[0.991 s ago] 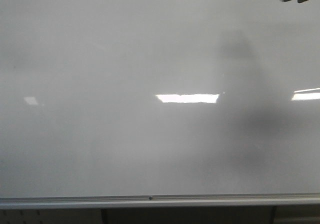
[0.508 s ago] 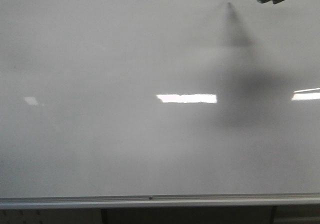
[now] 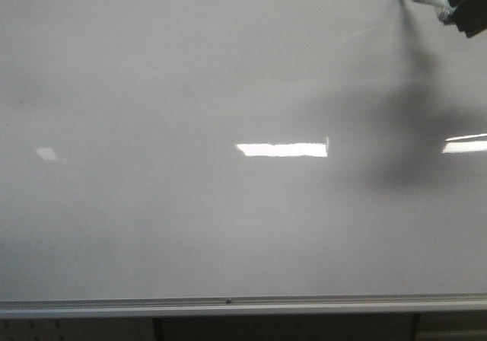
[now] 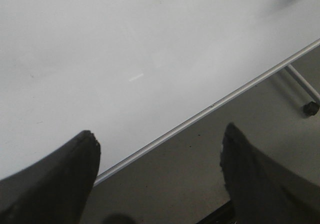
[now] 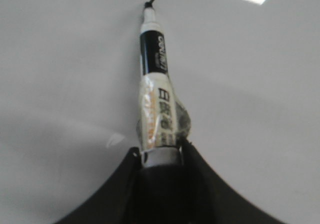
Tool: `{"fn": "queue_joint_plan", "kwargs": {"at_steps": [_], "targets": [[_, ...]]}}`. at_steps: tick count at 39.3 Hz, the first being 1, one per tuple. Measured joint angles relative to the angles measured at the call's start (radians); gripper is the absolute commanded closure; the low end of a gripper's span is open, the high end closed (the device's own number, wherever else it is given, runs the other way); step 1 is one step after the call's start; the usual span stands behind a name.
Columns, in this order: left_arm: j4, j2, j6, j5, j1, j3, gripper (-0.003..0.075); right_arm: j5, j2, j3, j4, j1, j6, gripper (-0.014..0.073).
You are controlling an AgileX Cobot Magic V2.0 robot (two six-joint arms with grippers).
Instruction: Write number 2 on whiteboard
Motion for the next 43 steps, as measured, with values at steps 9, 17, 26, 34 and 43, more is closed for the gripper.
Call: {"fn": "queue_joint_plan", "kwargs": {"at_steps": [9, 17, 26, 34, 43], "targets": [[0.000, 0.000, 0.000, -0.005, 0.000, 0.000, 0.0228, 0.031, 0.081, 0.022, 0.002, 0.101, 0.000, 0.0596], [0.000, 0.000, 0.000, -0.005, 0.000, 0.000, 0.0228, 0.032, 0.102, 0.022, 0.004, 0.111, 0.000, 0.0596], [0.000, 0.000, 0.000, -0.007, 0.000, 0.000, 0.0228, 0.071, 0.102, 0.022, 0.004, -0.026, -0.002, 0.0596], [0.000, 0.000, 0.000, -0.007, 0.000, 0.000, 0.0228, 0.087, 0.066, 0.022, 0.024, -0.049, 0.000, 0.0596], [-0.007, 0.000, 0.044, -0.038, 0.000, 0.000, 0.0228, 0.240, -0.123, 0.022, 0.038, 0.046, 0.000, 0.0596]]}}
